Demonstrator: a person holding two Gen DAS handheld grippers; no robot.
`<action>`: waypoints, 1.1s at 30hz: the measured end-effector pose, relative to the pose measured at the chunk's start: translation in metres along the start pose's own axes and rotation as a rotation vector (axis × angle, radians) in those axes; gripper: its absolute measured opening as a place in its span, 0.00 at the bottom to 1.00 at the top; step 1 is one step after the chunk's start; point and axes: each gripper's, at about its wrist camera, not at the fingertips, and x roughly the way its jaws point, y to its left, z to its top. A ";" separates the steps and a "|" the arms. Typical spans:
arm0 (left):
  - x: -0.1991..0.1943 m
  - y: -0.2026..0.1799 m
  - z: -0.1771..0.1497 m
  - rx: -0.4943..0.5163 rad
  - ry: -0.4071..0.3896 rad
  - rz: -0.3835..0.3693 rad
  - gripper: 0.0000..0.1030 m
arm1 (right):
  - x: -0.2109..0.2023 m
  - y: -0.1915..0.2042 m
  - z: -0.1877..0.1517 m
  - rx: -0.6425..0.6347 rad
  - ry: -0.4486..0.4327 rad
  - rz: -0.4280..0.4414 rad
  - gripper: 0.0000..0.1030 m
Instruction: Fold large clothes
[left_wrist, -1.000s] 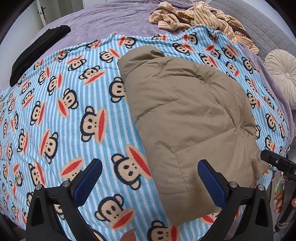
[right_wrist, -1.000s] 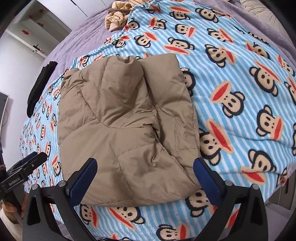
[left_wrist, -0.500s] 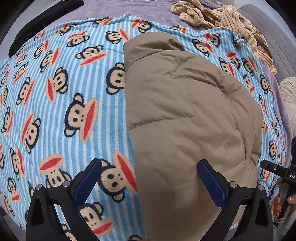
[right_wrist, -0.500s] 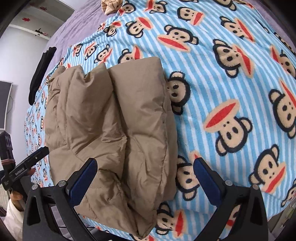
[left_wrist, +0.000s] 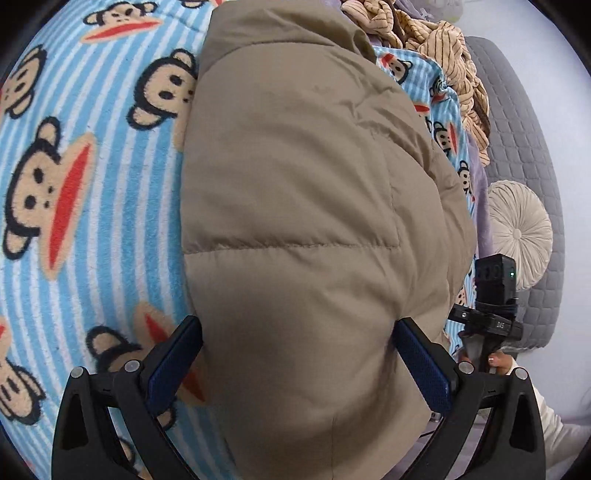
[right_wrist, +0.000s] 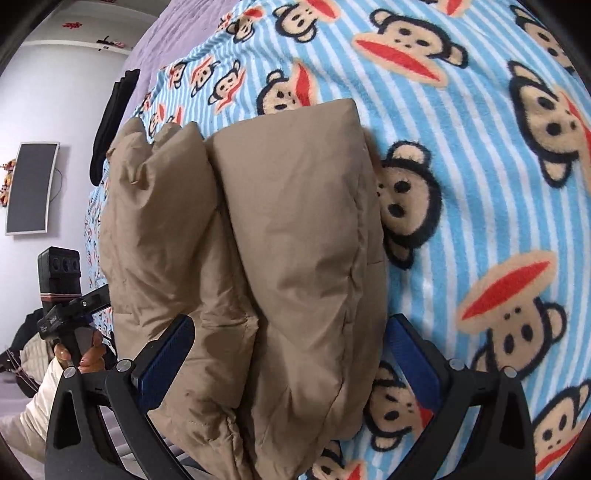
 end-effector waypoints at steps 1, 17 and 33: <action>0.005 0.001 0.002 -0.006 0.002 -0.018 1.00 | 0.007 -0.002 0.005 0.003 0.011 0.009 1.00; 0.020 -0.040 0.008 0.068 -0.074 0.160 0.80 | 0.057 -0.012 0.036 0.108 0.079 0.228 0.97; -0.001 -0.086 -0.013 0.149 -0.139 0.335 0.80 | 0.046 0.000 0.022 0.177 0.008 0.350 0.56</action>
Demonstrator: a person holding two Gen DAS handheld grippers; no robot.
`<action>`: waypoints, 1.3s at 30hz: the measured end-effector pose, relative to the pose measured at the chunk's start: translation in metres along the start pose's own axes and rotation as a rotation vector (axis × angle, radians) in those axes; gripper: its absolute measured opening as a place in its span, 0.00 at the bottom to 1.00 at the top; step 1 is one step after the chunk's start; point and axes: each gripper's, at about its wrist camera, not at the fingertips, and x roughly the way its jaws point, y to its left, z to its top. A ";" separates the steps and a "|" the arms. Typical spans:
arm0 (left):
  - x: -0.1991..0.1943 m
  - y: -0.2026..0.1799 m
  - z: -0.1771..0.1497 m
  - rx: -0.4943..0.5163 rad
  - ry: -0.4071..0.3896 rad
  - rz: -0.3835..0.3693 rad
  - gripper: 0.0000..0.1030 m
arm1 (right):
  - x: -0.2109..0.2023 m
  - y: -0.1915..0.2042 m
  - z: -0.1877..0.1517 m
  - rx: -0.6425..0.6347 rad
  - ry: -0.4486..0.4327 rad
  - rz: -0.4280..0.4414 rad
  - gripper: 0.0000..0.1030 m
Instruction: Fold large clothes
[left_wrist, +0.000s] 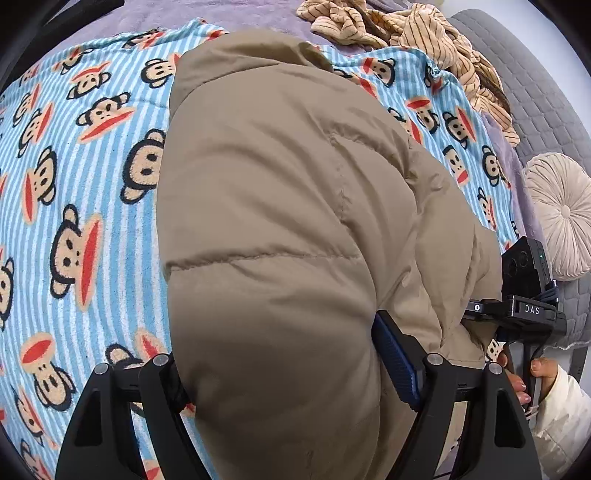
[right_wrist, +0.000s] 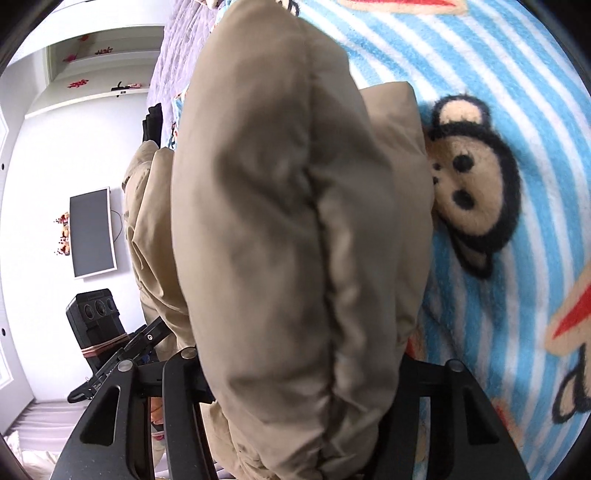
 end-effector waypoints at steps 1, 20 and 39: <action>-0.001 -0.001 0.000 0.004 -0.003 0.004 0.80 | 0.004 0.002 0.003 -0.001 -0.001 0.001 0.56; -0.044 0.007 -0.011 0.021 -0.061 -0.067 0.80 | 0.036 0.042 -0.010 -0.046 -0.017 0.038 0.56; -0.136 0.177 0.030 0.022 -0.173 -0.009 0.80 | 0.189 0.177 -0.018 -0.099 -0.046 0.076 0.56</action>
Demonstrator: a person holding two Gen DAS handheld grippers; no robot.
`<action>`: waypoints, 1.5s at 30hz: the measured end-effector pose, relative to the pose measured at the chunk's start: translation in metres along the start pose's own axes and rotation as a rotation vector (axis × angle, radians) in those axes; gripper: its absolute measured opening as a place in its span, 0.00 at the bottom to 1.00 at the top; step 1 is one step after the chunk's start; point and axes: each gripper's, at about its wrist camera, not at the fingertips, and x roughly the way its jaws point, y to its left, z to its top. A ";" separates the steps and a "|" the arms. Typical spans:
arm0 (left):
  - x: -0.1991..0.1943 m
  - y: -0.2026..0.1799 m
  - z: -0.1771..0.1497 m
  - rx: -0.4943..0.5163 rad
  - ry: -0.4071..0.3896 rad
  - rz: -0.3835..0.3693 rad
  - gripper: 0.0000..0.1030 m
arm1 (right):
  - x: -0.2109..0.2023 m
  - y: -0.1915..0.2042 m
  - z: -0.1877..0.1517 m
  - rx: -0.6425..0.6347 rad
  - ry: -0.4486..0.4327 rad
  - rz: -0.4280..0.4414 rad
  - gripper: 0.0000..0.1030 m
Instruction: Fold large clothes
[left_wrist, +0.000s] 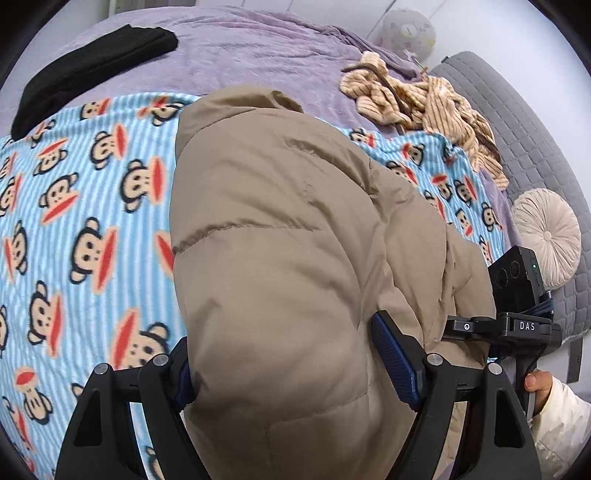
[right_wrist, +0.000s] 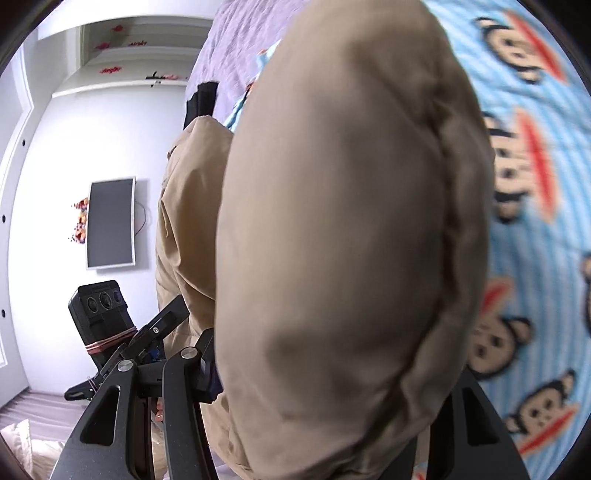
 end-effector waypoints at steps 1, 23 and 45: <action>-0.004 0.013 0.003 -0.019 -0.013 0.013 0.80 | 0.013 0.009 0.006 -0.016 0.012 0.004 0.56; 0.027 0.112 0.010 -0.133 -0.032 0.182 0.80 | 0.101 0.059 0.065 -0.102 0.053 -0.213 0.58; -0.010 0.109 0.051 -0.117 -0.189 0.333 0.83 | 0.097 0.084 0.089 -0.330 -0.104 -0.495 0.13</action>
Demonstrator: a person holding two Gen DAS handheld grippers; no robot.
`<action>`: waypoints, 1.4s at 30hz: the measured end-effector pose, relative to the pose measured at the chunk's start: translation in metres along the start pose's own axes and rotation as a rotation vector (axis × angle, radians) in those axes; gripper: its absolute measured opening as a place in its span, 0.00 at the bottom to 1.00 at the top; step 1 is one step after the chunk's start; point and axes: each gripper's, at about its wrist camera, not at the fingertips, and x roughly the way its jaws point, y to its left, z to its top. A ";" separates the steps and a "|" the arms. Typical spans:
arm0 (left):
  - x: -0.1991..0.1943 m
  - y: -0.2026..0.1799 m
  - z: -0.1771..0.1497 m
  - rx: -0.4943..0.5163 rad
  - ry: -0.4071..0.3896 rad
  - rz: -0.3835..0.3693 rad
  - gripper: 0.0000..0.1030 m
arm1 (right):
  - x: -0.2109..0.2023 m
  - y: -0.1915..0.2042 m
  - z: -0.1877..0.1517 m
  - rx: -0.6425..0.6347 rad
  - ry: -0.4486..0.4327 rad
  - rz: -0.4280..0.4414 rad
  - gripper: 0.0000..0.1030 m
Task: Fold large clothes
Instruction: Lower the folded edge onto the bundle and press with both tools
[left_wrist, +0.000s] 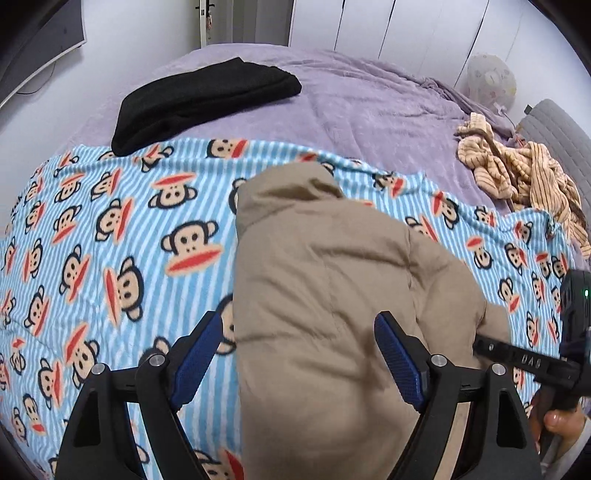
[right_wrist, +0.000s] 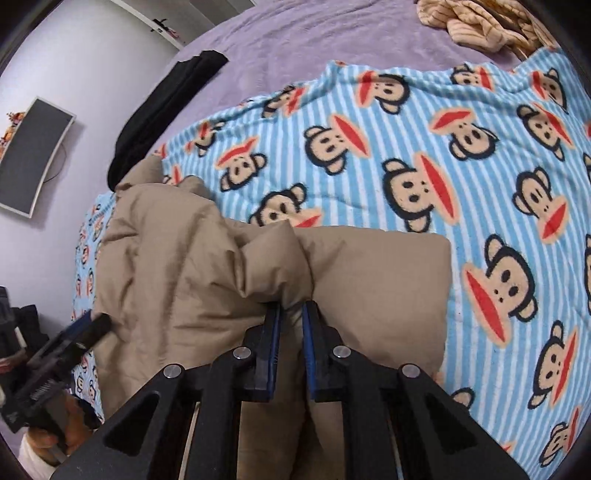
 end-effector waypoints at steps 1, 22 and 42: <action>0.008 -0.003 0.006 0.007 0.010 0.000 0.83 | 0.003 -0.006 -0.001 0.018 0.006 0.016 0.13; 0.050 -0.046 -0.015 0.158 0.069 0.081 0.83 | -0.059 0.000 -0.065 -0.041 0.027 0.031 0.14; -0.028 0.008 -0.117 0.066 0.185 0.033 0.83 | -0.043 0.011 -0.136 -0.009 0.180 0.008 0.14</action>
